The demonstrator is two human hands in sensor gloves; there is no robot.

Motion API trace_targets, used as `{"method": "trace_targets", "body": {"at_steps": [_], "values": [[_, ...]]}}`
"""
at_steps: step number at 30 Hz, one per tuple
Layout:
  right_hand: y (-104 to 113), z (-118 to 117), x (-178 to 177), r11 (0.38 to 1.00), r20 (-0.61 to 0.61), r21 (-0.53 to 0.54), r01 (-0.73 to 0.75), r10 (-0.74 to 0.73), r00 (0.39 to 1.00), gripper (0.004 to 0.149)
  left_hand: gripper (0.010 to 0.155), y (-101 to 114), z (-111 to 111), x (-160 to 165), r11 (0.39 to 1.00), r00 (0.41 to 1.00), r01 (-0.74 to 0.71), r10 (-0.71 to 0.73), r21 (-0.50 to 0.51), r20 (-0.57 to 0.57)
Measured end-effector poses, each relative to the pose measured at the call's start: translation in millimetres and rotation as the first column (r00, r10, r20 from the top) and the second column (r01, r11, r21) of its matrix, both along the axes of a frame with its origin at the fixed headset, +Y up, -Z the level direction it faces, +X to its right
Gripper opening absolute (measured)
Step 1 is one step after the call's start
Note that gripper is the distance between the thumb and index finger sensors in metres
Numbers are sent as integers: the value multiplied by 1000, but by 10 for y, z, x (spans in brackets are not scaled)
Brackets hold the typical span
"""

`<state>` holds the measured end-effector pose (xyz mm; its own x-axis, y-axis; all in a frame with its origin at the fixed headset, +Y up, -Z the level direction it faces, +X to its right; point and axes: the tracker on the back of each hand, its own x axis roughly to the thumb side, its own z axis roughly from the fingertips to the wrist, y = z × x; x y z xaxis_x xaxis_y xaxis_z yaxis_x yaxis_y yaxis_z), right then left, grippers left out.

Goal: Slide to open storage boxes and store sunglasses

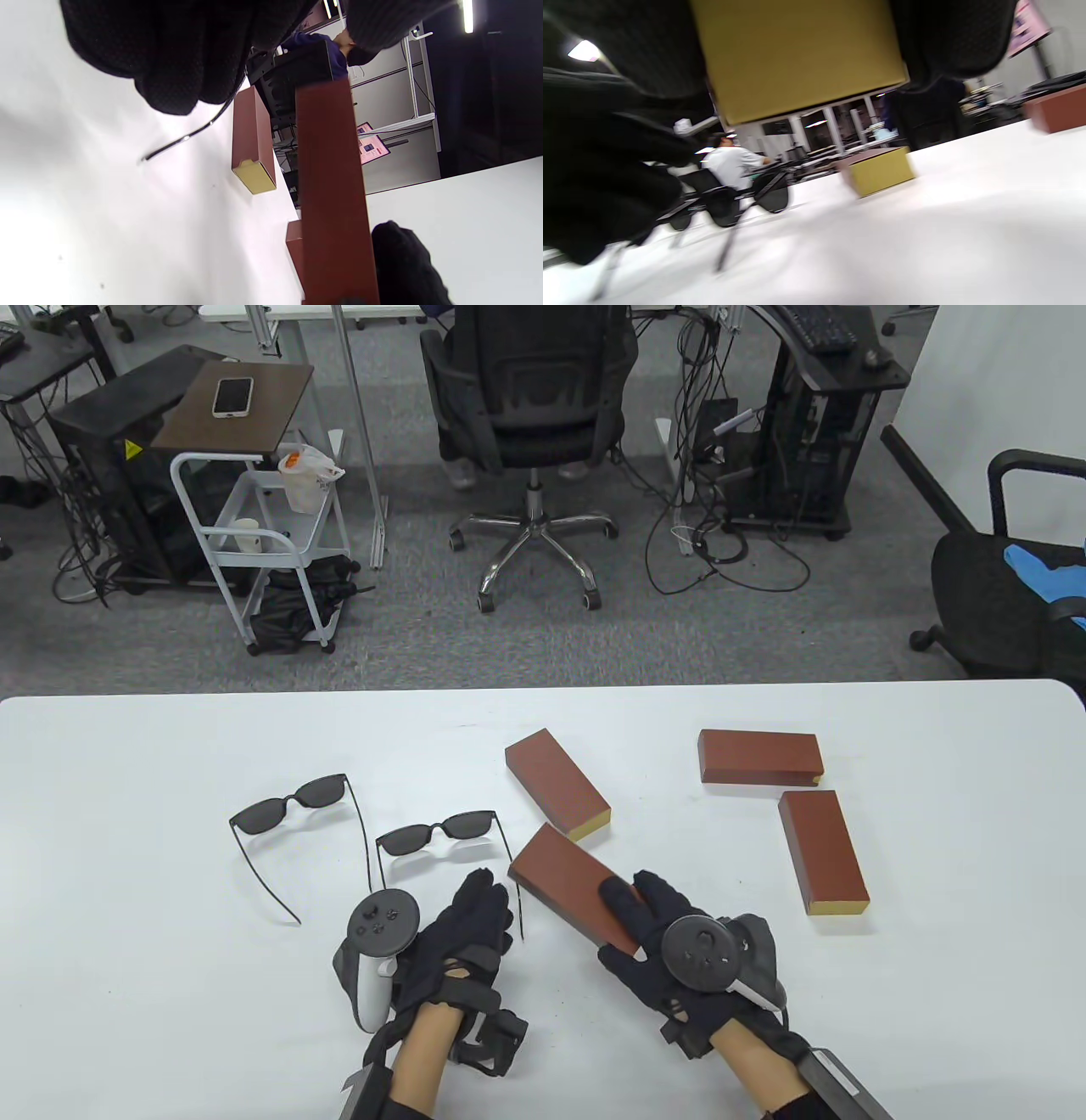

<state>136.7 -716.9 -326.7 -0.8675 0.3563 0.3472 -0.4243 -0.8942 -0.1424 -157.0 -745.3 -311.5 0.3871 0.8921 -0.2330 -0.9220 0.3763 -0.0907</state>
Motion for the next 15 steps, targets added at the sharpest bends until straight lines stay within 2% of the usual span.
{"method": "trace_targets", "body": {"at_steps": [6, 10, 15], "values": [[125, -491, 78, 988, 238, 4, -154, 149, 960, 70, 72, 167, 31, -2, 967, 970, 242, -240, 81, -35], [144, -723, 57, 959, 314, -19, -282, 274, 909, 69, 71, 202, 12, -2, 935, 941, 337, -338, 110, -11], [7, -909, 27, 944, 387, -102, -313, 328, 862, 67, 72, 242, 13, 9, 883, 896, 443, -444, 157, -34]]}}
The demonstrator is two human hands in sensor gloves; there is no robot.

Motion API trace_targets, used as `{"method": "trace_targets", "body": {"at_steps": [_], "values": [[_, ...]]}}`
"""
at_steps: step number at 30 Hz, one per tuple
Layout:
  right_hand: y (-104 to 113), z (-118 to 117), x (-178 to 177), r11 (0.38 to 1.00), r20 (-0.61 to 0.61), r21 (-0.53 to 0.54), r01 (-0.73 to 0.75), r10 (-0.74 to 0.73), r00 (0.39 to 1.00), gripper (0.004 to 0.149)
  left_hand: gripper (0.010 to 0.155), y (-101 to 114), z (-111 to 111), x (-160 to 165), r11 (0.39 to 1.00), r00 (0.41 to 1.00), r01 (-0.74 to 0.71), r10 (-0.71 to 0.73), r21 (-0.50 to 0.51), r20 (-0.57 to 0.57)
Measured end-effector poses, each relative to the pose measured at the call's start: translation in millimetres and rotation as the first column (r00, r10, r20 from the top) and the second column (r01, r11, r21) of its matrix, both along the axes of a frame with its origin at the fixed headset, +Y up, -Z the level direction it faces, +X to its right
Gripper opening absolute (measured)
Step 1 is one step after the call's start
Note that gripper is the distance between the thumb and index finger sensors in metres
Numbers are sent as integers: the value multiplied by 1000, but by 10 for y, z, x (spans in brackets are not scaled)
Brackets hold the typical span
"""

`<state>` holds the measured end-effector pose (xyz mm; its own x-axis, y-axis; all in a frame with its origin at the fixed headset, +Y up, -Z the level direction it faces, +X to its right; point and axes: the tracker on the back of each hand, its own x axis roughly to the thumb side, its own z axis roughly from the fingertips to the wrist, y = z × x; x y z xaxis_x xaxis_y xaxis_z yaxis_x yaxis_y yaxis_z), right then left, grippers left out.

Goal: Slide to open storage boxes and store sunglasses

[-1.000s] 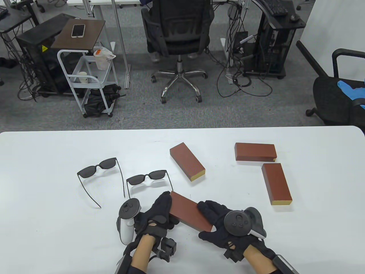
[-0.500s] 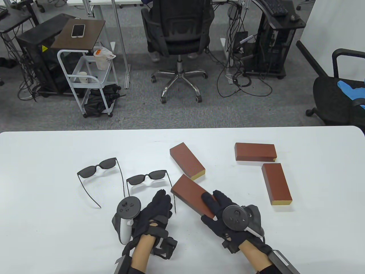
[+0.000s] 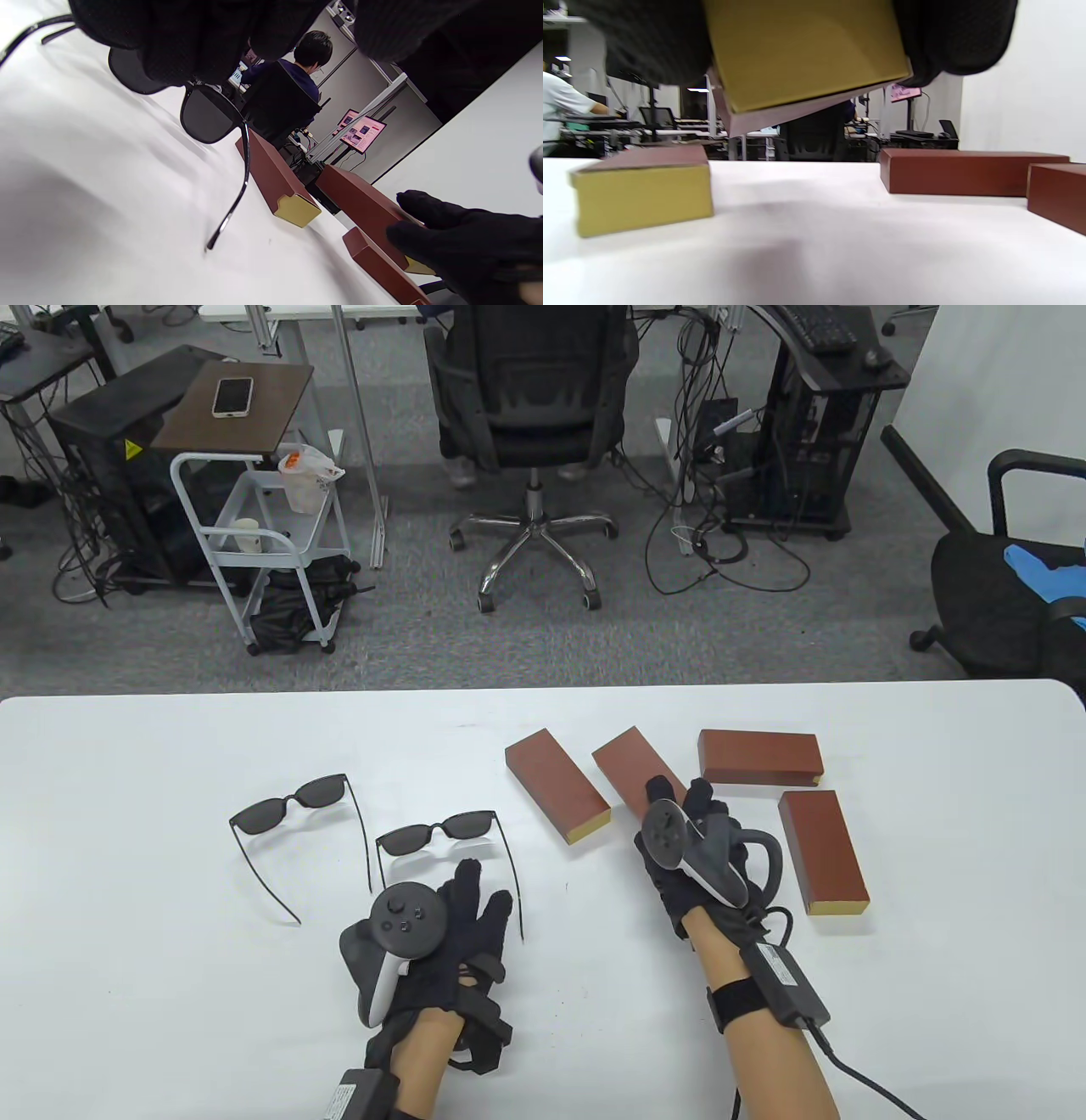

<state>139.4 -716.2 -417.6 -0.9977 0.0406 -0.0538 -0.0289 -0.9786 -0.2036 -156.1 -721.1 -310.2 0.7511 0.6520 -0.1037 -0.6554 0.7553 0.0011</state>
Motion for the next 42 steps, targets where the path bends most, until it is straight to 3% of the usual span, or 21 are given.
{"method": "trace_targets", "body": {"at_steps": [11, 15, 20, 25, 31, 36, 42], "values": [[-244, -259, 83, 986, 100, -124, 109, -97, 990, 61, 72, 92, 11, 57, 959, 966, 257, -259, 118, 1], [-291, -323, 118, 964, 133, -214, 158, -132, 982, 60, 71, 86, 8, 49, 959, 966, 257, -258, 116, -2], [-391, -363, 120, 952, 142, -293, 92, -52, 988, 61, 71, 80, 7, 29, 959, 965, 260, -261, 110, -7], [-409, -334, 142, 952, 137, -295, 81, -42, 990, 65, 70, 84, 8, 28, 959, 965, 263, -264, 106, -7], [-293, -120, 241, 976, 86, -218, 28, -9, 996, 71, 70, 88, 7, 24, 959, 964, 265, -266, 104, -1], [-148, 216, 407, 982, 36, -187, -22, 29, 999, 69, 69, 110, -6, -53, 970, 977, 213, -214, 117, -9], [-150, 639, 523, 961, -8, -258, -101, 103, 995, 70, 70, 85, -52, -100, 976, 981, 192, -192, 102, -11]]}}
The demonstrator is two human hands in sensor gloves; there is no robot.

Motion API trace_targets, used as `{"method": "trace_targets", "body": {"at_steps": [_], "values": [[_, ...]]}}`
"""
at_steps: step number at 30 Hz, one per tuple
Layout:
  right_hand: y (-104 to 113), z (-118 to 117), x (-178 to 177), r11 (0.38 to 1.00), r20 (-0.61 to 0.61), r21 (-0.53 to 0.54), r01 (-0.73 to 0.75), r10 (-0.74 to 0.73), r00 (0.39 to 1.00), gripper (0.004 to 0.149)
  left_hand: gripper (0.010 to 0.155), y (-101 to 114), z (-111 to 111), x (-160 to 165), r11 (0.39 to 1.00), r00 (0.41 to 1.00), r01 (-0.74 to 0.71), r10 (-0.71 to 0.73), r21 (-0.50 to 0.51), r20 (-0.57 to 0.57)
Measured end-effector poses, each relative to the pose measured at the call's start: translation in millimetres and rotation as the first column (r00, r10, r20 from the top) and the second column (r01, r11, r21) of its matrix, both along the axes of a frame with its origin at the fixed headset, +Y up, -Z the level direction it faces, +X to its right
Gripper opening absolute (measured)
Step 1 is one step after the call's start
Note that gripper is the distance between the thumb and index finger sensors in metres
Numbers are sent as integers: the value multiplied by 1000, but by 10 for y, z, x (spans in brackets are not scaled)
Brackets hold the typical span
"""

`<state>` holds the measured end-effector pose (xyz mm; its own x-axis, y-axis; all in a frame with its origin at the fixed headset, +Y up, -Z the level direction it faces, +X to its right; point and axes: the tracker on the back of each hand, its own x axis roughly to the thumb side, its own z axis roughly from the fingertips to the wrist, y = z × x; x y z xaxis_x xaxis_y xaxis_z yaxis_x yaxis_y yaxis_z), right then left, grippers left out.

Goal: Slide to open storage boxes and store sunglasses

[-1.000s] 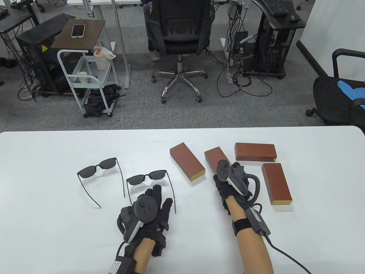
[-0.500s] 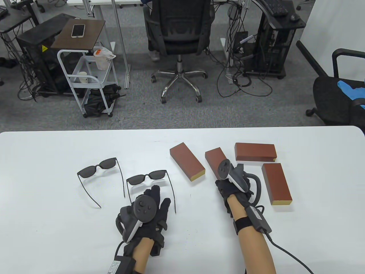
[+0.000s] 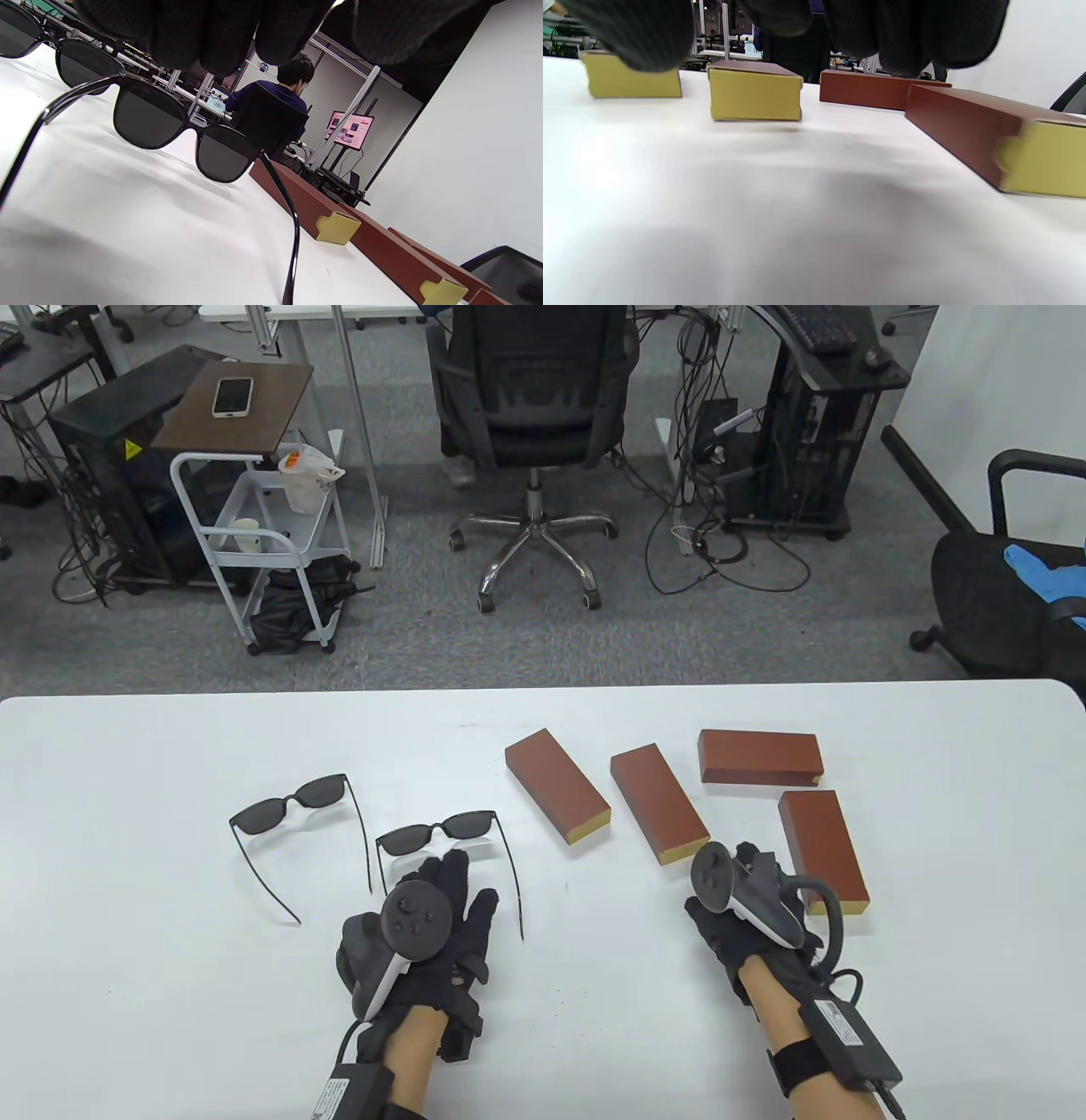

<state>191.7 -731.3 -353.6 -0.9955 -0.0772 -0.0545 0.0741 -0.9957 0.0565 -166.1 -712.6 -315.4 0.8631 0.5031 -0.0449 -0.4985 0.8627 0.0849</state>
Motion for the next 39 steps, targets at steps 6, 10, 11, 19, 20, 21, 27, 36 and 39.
{"method": "trace_targets", "body": {"at_steps": [6, 10, 11, 19, 20, 21, 27, 36, 39], "values": [[15, 255, 91, 997, -13, 56, 57, -57, 998, 69, 71, 9, 9, -55, 1000, 1000, 18, -18, 14, -19], [2, 305, 204, 945, -11, 153, 288, -290, 957, 67, 72, 15, 21, -49, 995, 996, 83, -81, 50, -23], [-1, 311, 217, 941, -18, 144, 306, -307, 952, 66, 72, 9, 34, -38, 992, 994, 109, -108, 58, -17], [42, 366, 138, 968, -120, 156, 199, -181, 976, 66, 76, -103, 10, 98, 955, 956, 289, -292, 63, 40], [50, 368, 115, 970, -130, 159, 185, -165, 978, 66, 76, -99, -5, 101, 951, 951, 303, -306, 65, 45], [63, 370, 80, 973, -144, 162, 167, -144, 979, 66, 75, -90, -34, 100, 945, 945, 320, -323, 69, 41], [82, 360, -31, 982, -197, 159, 105, -72, 978, 66, 73, -7, -275, -35, 927, 927, 374, -374, -10, -15], [62, 303, 51, 985, -146, 120, 120, -102, 984, 67, 70, 132, -893, -406, 853, 856, 496, -512, -161, -72], [57, 285, 132, 980, -122, 118, 159, -145, 982, 67, 69, 120, -1041, -409, 841, 847, 507, -527, -191, -69]]}}
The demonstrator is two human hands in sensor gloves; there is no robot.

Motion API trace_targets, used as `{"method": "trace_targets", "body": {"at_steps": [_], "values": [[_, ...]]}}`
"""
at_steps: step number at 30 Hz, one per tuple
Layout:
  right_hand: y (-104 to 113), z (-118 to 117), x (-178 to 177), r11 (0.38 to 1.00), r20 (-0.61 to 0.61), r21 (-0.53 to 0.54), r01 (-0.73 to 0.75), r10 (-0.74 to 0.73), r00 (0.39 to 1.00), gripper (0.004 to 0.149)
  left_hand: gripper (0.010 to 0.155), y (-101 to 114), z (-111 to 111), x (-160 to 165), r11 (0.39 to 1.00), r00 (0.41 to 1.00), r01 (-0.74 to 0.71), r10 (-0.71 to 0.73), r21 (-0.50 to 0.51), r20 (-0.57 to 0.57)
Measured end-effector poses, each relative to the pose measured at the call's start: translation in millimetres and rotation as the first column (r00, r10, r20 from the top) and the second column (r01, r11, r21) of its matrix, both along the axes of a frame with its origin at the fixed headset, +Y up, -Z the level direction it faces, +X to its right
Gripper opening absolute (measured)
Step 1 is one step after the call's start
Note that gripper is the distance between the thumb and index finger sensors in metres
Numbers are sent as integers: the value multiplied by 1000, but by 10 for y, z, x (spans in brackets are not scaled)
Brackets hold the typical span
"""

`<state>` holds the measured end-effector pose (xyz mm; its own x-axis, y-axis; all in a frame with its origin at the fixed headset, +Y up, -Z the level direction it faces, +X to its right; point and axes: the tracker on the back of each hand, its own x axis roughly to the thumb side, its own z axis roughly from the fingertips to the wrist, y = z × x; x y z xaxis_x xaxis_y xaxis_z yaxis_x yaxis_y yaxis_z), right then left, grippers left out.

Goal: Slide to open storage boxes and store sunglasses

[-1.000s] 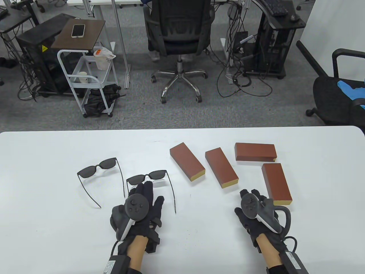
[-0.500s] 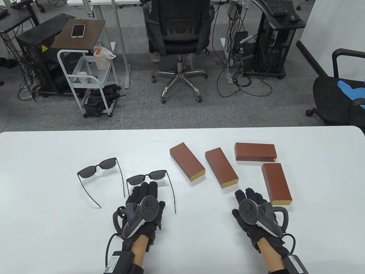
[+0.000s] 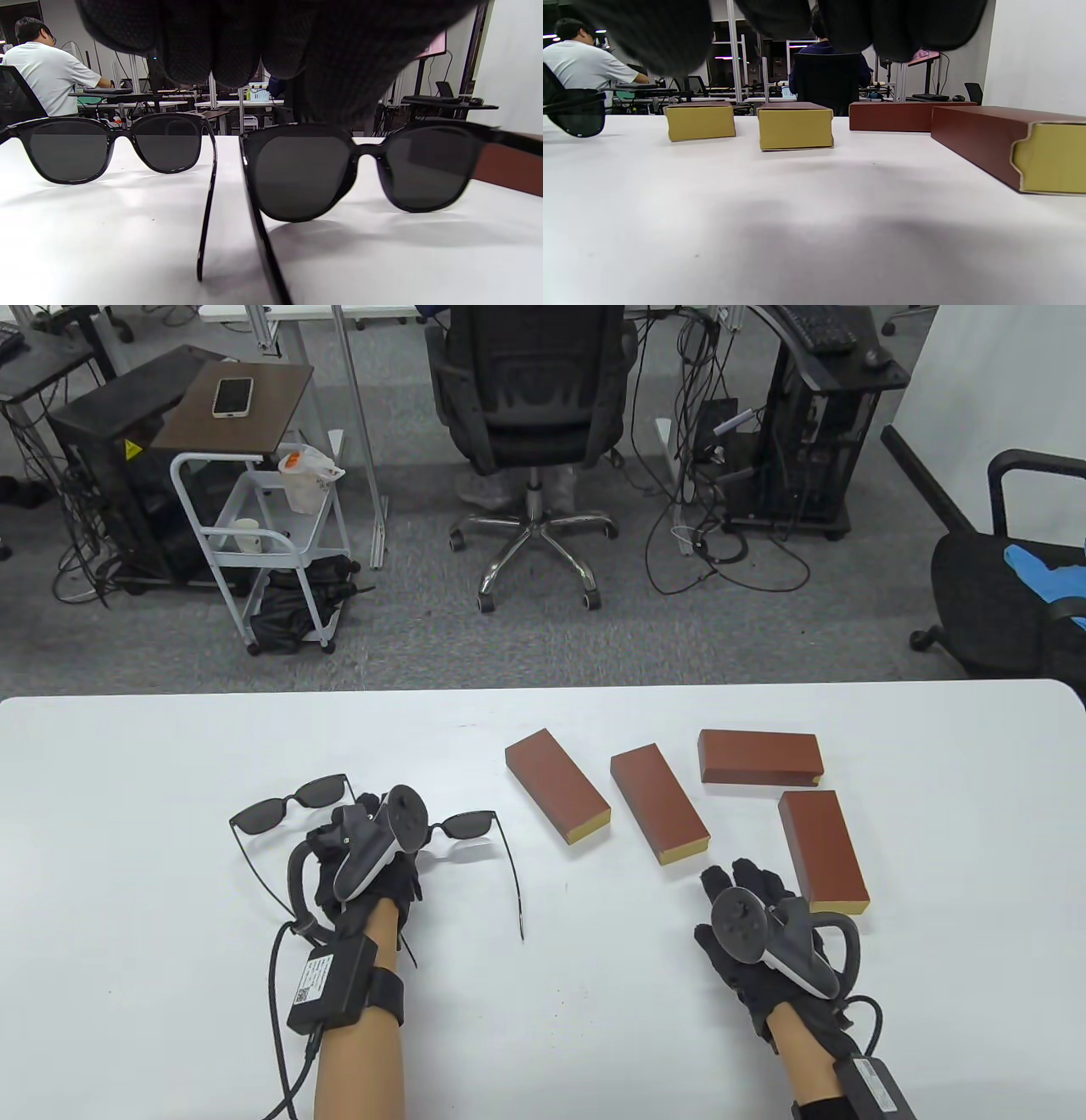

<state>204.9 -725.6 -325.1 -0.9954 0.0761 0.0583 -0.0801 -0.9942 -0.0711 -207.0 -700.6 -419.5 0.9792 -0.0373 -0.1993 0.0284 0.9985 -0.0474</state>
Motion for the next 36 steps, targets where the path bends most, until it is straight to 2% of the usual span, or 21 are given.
{"method": "trace_targets", "body": {"at_steps": [5, 7, 10, 12, 20, 25, 30, 36], "values": [[-17, -25, 138, 999, 37, -8, 31, -31, 999, 67, 65, -80, -173, 101, 995, 997, 75, -74, -59, 27], [-20, -30, 196, 999, 56, -5, 44, -44, 997, 67, 65, -110, -227, 168, 981, 990, 138, -134, -133, 37], [-30, -31, 254, 997, 74, -7, 75, -75, 994, 67, 63, -126, -287, 242, 953, 969, 248, -241, -174, 60], [-32, -30, 269, 997, 79, -3, 78, -78, 994, 66, 60, -148, -311, 266, 945, 965, 263, -255, -193, 63], [-42, -33, 269, 995, 76, 0, 101, -100, 992, 67, 45, -214, -341, 303, 951, 969, 248, -241, -184, 60], [-44, -36, 262, 995, 69, -1, 102, -101, 992, 67, 44, -238, -307, 307, 962, 977, 210, -204, -173, 53], [-36, -45, 219, 993, 41, 8, 117, -117, 992, 66, 43, -151, -232, 295, 983, 992, 124, -119, -134, 47], [-14, -42, 122, 992, -12, 39, 120, -120, 993, 63, 43, 79, -64, 378, 995, 990, 80, -73, -58, 120]]}}
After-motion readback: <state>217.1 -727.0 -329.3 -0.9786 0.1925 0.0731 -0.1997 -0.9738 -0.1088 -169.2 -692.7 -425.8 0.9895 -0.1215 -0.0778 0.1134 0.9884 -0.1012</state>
